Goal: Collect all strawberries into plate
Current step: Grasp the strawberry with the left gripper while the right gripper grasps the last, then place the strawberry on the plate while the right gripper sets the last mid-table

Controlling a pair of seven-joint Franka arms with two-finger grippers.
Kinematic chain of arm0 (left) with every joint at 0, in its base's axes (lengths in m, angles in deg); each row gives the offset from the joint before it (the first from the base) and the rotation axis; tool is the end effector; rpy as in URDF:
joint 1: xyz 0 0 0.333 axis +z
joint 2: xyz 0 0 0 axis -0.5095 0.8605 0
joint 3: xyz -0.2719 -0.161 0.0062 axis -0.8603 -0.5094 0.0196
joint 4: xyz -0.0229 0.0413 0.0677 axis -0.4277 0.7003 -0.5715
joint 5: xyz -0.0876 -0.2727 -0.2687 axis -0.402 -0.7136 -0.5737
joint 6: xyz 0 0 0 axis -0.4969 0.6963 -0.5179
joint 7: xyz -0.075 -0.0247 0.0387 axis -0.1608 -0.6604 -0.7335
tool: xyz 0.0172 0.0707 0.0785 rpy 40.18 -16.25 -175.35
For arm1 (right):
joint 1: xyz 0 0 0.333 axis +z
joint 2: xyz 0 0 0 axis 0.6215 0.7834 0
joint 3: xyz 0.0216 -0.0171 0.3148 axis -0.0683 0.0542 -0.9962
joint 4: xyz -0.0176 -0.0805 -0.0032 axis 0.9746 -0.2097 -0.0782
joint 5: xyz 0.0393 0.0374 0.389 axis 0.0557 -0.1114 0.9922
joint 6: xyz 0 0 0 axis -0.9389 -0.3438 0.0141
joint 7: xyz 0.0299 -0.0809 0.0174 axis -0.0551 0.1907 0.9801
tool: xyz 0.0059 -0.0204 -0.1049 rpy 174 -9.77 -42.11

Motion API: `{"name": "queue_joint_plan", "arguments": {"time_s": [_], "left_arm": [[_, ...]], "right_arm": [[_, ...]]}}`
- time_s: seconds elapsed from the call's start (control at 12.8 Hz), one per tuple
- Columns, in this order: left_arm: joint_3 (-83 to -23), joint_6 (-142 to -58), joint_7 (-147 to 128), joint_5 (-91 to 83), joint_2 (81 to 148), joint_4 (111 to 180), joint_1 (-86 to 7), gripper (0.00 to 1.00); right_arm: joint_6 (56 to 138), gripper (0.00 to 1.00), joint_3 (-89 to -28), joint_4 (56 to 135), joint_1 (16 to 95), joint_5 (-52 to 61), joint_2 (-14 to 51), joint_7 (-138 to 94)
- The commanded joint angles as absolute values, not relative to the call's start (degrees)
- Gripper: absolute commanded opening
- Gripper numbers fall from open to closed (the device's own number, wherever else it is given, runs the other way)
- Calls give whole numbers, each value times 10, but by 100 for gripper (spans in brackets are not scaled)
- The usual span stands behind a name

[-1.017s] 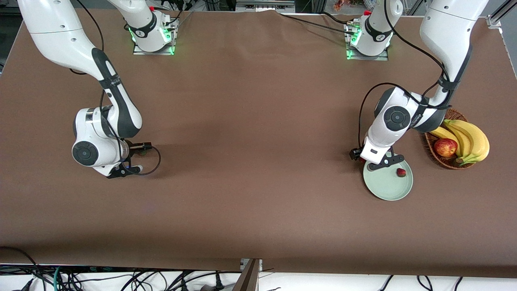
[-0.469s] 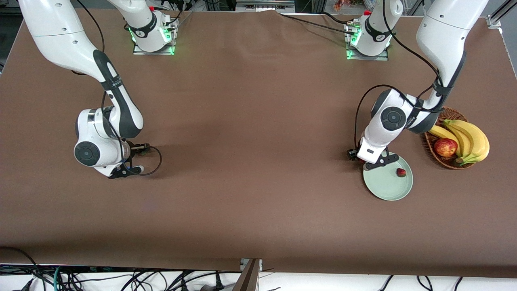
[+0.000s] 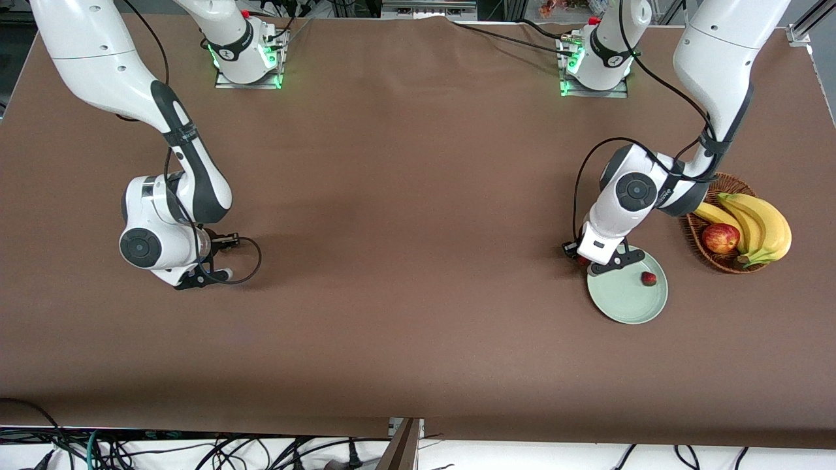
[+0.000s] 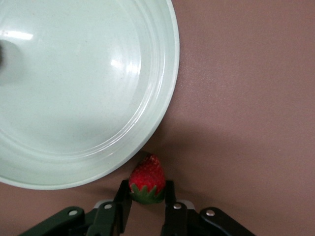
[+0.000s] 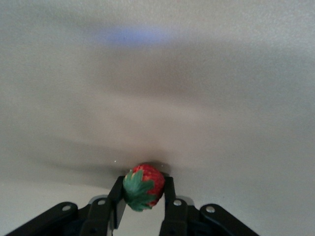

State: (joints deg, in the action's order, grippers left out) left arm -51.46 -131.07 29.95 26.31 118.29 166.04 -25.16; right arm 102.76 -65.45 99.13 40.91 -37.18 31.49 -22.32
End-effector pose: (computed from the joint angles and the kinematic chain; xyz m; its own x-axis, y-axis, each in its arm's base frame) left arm 0.5667 -0.1190 0.1802 0.9461 0.3214 0.0412 0.3229 -0.9457 -0.0383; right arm 0.6186 0.0402 0.1739 0.9318 0.1950 -0.3062 0.2084 -0.9780 0.0114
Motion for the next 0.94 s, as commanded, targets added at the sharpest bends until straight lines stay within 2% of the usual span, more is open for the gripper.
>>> {"name": "queue_joint_plan", "arguments": {"time_s": [0.0,0.16,0.39,0.63,0.86], "left_arm": [[-524,-1300,327,277,1164,1659,-254,7],[-544,-1236,355,272,1153,1636,-264,7],[-562,-1086,354,272,1159,1553,-266,5],[-556,-1070,266,272,1169,1513,-256,6],[-553,-1071,121,277,1225,1444,-232,6]], "right_arm": [[1029,20,-661,981,405,-362,311,-219],[1017,20,-667,968,407,-358,310,-220],[1012,20,-697,948,427,-321,313,-260],[1018,20,-705,911,506,-284,329,-385],[1051,21,-706,834,608,-284,371,-577]]}}
